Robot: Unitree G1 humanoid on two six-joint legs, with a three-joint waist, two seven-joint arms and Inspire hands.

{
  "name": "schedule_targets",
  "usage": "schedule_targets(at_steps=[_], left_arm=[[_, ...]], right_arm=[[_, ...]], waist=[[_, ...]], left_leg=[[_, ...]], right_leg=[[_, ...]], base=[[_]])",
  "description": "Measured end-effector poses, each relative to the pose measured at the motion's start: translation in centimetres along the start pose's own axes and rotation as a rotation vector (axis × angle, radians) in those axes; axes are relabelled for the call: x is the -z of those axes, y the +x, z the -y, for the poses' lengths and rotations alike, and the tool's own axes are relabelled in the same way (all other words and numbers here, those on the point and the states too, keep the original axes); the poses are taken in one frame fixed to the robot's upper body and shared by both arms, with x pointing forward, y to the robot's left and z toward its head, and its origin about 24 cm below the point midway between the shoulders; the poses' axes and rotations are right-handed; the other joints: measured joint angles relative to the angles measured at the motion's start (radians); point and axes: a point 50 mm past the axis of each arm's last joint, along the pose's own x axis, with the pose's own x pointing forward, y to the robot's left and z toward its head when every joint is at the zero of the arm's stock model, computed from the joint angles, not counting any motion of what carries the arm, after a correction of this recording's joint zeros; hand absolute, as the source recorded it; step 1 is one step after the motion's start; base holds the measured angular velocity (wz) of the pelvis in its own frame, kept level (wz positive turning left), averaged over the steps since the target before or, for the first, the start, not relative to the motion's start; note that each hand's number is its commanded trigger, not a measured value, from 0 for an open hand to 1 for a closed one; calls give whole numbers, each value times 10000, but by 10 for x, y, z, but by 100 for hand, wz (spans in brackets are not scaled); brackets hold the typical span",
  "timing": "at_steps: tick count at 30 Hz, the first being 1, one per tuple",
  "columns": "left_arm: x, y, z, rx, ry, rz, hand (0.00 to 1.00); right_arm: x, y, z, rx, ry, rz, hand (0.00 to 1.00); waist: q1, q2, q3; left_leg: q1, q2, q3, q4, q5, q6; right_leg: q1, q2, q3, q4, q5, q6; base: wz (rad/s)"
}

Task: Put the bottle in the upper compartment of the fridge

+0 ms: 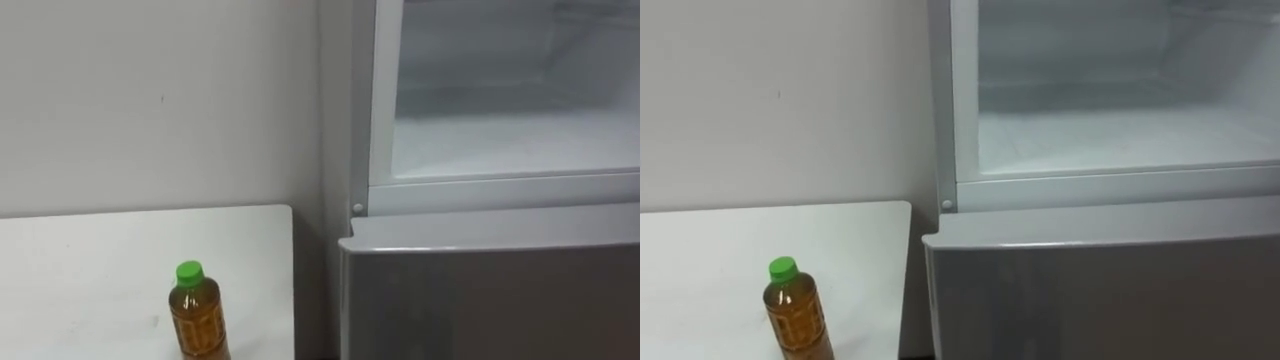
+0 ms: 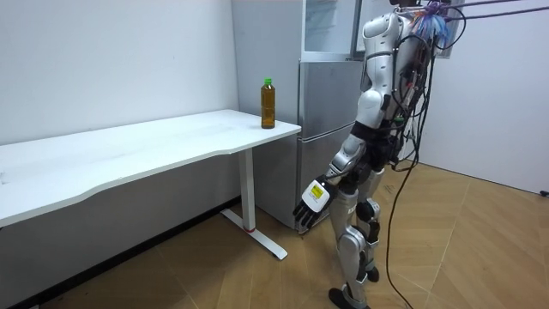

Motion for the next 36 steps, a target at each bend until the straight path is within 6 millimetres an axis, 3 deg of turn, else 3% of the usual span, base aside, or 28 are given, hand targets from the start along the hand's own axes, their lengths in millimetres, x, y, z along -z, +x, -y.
schedule_targets(at_steps=[3,5,9,11,12,24,29,32,36], left_arm=[[0,0,-3,57,67,14,0],[0,0,-4,37,139,-2,0],[-3,1,-13,109,573,108,0],[-6,2,-17,94,523,177,0],[-4,2,-17,97,521,124,0],[-1,2,-21,15,625,-207,0],[3,1,-23,-19,633,-401,0],[4,1,-23,-9,656,-566,0],[3,1,-25,-42,699,-585,0]], right_arm=[[-13,2,-6,-785,-170,609,0],[-24,1,-12,-1296,-297,1124,0],[-78,-7,-36,-2901,-1127,3123,0],[-80,-16,-34,-3230,-1403,3192,0],[-93,-23,-38,-3518,-1690,3798,0],[-158,-59,-60,-5369,-3834,5863,0],[-174,-68,-69,-5824,-4211,6608,0],[-197,-82,-79,-6511,-3992,7831,0],[-234,-99,-105,-7992,-3680,9780,0]], waist=[[-61,-157,-44],[-3,-231,22],[50,-464,46],[223,-592,85],[307,-626,72],[647,-705,60],[763,-763,21],[883,-725,38],[914,-781,-4]], left_leg=[[-27,1,-60,5,0,0],[-34,-2,-28,6,0,-1],[-189,12,115,36,6,-16],[-154,36,215,26,7,-20],[-116,41,367,40,7,-19],[-165,37,505,21,4,-14],[-103,32,508,31,7,-15],[5,36,513,-9,6,-14],[1,36,402,-44,5,-14]], right_leg=[[-2,-19,-29,40,-13,-10],[-54,-30,-12,132,-27,-23],[-351,-35,21,317,-55,-85],[-351,0,85,319,-43,-107],[-378,13,209,343,-21,-123],[-535,9,288,392,127,-163],[-484,3,298,412,137,-172],[-360,18,307,357,143,-163],[-258,19,228,276,161,-138]], base=[[4],[-4],[-9],[-16],[-31],[-5],[0],[0],[11]])
